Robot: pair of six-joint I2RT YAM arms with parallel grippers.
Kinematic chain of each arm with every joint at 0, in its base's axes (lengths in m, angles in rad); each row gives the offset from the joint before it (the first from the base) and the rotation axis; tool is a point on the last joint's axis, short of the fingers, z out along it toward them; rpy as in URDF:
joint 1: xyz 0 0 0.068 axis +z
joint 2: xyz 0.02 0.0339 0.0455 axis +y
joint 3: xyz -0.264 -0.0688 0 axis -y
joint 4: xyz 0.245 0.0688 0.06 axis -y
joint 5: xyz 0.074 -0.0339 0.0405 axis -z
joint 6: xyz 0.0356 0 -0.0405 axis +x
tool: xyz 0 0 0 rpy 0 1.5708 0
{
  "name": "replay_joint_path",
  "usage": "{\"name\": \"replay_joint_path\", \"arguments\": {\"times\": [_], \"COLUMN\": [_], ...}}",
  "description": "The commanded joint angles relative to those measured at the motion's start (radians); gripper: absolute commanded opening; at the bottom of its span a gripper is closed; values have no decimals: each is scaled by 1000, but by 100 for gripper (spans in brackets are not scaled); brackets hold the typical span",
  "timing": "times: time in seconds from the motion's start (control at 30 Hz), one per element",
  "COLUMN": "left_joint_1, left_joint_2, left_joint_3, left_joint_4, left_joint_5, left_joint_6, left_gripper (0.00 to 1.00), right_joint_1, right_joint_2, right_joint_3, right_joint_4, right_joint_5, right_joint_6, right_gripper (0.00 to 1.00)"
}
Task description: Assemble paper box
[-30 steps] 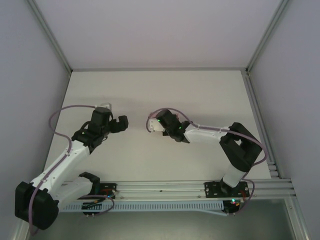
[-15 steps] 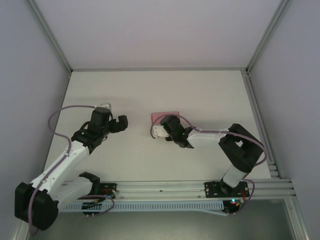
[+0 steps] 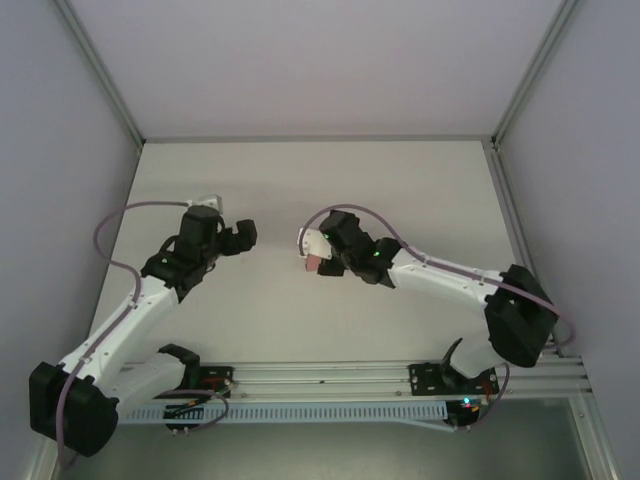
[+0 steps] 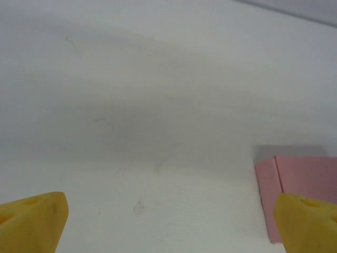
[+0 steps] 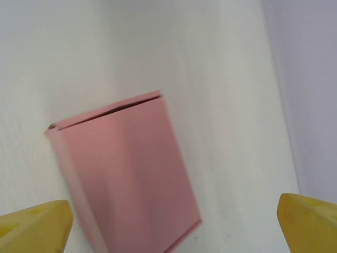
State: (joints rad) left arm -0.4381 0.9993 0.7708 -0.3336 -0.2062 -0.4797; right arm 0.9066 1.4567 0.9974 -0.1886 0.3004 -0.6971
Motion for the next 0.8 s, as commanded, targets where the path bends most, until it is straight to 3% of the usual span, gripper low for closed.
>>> {"name": "replay_joint_path", "arguments": {"times": [0.0, 0.2, 0.27, 0.4, 0.43, 0.5, 0.6, 0.67, 0.77], "left_joint_1": [9, 42, 74, 197, 228, 269, 308, 326, 348], "left_joint_2": [11, -8, -22, -7, 14, 63, 164, 232, 355], "left_joint_3": [33, -72, -154, -320, -360, -406, -467, -490, -496], "left_joint_4": [119, 385, 539, 843, 917, 999, 1142, 1207, 1307], "left_joint_5": [-68, -118, -162, -178, -168, -158, -120, -83, 5], "left_joint_6": [83, 225, 289, 354, 385, 415, 435, 455, 486], "left_gripper": [100, 100, 100, 100, 100, 100, 100, 100, 100], "right_joint_1": [-79, -415, -536, -669, -685, -727, -770, -782, -813], "right_joint_2": [-102, -328, -383, -418, -403, -363, -276, -191, -33], "right_joint_3": [26, -131, -238, -488, -538, -614, -699, -763, -779], "right_joint_4": [60, 186, 247, 508, 580, 697, 893, 1112, 1301], "right_joint_5": [98, 169, 184, 137, 175, 124, 36, 18, 24], "right_joint_6": [257, 741, 816, 722, 742, 747, 749, 711, 716], "right_gripper": [100, 100, 100, 100, 100, 100, 100, 100, 100]}}
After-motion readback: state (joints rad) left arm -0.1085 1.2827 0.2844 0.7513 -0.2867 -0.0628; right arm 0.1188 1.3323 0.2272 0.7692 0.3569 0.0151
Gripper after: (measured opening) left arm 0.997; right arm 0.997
